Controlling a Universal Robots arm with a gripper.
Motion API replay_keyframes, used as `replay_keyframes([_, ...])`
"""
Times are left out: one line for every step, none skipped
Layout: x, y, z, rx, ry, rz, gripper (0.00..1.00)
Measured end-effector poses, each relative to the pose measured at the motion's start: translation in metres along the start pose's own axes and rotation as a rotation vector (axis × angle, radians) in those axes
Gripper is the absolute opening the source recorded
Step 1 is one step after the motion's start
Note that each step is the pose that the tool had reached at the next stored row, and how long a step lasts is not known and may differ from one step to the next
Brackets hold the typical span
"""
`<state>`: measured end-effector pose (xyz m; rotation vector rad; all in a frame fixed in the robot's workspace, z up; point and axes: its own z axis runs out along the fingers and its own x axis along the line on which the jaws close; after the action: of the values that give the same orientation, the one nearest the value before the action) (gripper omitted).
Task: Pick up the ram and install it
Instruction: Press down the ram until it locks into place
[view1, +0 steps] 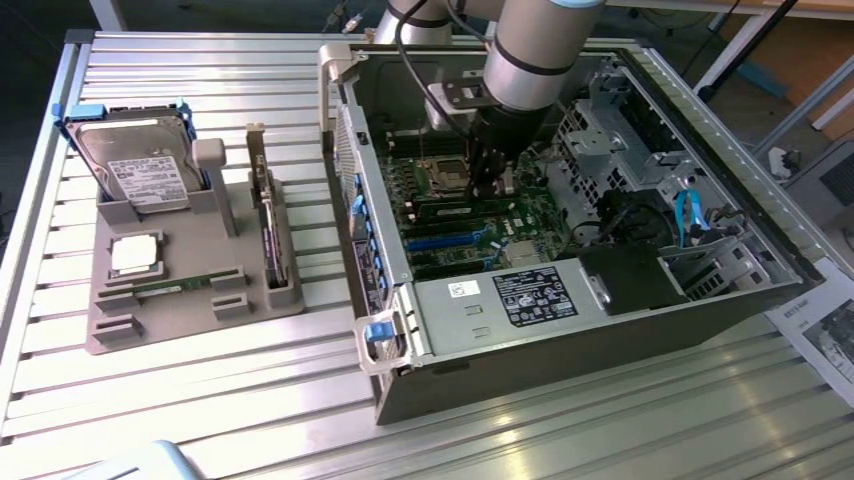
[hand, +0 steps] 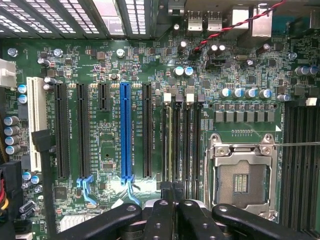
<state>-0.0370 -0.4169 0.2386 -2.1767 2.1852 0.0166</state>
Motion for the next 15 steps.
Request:
replay_keyframes([0.0000,0.0000,0.0002,0.0000,0.0000,0.000,0.10])
replay_keyframes([0.0000,0.0000,0.0005,0.0000,0.0000,0.000,0.10])
replay_keyframes([0.0000,0.0000,0.0009,0.0000,0.0000,0.000,0.10])
replay_keyframes([0.0001,0.0000,0.0011,0.0000,0.0000,0.000,0.10])
replay_keyframes([0.0001,0.0000,0.0014,0.0000,0.0000,0.000,0.10])
replay_keyframes([0.0001,0.0001,0.0019,0.0000,0.0000,0.000,0.10])
replay_keyframes([0.0001,0.0001,0.0023,0.0000,0.0000,0.000,0.10])
replay_keyframes([0.0001,0.0001,0.0025,0.0000,0.0001,0.000,0.10])
replay_keyframes([0.0001,0.0001,0.0028,0.0000,0.0000,0.000,0.10])
replay_keyframes([0.0002,0.0001,0.0030,0.0000,0.0001,0.000,0.10])
replay_keyframes([0.0002,0.0001,0.0033,0.0000,0.0001,0.000,0.10])
replay_keyframes([0.0002,0.0001,0.0036,-0.0001,0.0002,0.000,0.10])
replay_keyframes([0.0002,0.0001,0.0039,-0.0001,0.0002,0.000,0.10])
replay_keyframes([0.0003,0.0001,0.0042,0.0000,0.0002,0.000,0.10])
replay_keyframes([0.0002,0.0001,0.0042,0.0000,0.0002,0.000,0.10])
